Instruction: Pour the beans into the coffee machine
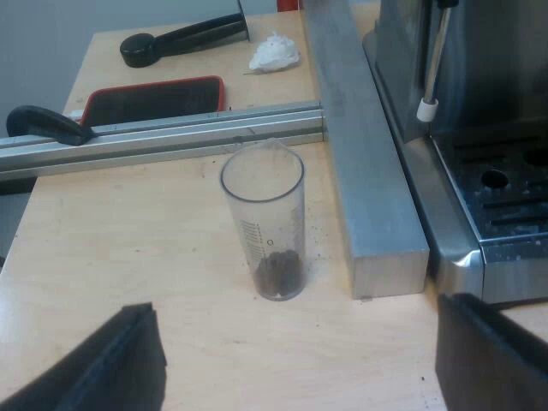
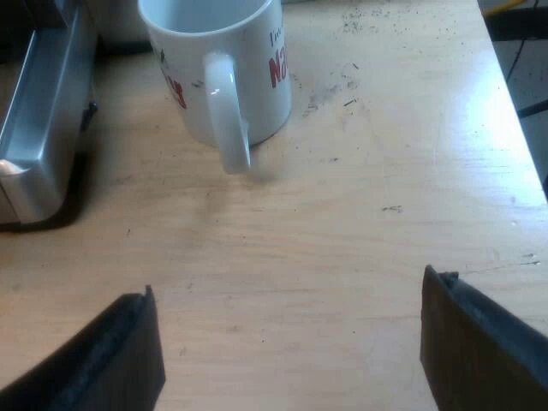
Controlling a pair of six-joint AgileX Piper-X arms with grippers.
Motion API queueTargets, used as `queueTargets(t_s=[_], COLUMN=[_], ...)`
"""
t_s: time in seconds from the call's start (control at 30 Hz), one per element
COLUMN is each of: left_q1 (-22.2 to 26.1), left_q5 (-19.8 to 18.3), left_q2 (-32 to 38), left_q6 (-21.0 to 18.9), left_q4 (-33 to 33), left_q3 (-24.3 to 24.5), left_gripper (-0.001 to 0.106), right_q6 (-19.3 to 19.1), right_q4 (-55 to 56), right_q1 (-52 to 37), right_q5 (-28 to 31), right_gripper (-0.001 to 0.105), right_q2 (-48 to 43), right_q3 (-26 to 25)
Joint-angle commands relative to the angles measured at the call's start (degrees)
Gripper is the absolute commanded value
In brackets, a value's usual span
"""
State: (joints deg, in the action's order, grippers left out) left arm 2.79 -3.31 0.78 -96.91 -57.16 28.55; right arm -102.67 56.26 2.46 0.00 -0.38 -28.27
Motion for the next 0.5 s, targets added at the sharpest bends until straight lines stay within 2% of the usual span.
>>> queueTargets(t_s=[0.03, 0.2, 0.33, 0.5], left_q1=[-0.13, -0.13, -0.13, -0.13], left_q5=[-0.33, -0.33, -0.33, -0.33], left_q2=[7.64, 6.4, 4.28, -2.64], left_q6=[-0.83, -0.99, -0.99, -2.65], left_q4=[0.51, 0.51, 0.51, 0.51], left_q3=[0.04, 0.04, 1.97, 8.22], left_gripper=[0.068, 0.081, 0.081, 0.081], right_q6=[0.08, 0.08, -0.35, -0.88], right_q4=[-0.74, -0.74, -0.47, -0.34], right_q1=[0.09, 0.09, 0.09, 1.25], right_q5=[0.0, -0.37, -3.4, -7.05], right_gripper=[0.065, 0.065, 0.066, 0.075], right_q2=[-2.56, -1.2, 2.84, 11.62], right_q3=[-0.1, -0.88, -3.71, -9.72])
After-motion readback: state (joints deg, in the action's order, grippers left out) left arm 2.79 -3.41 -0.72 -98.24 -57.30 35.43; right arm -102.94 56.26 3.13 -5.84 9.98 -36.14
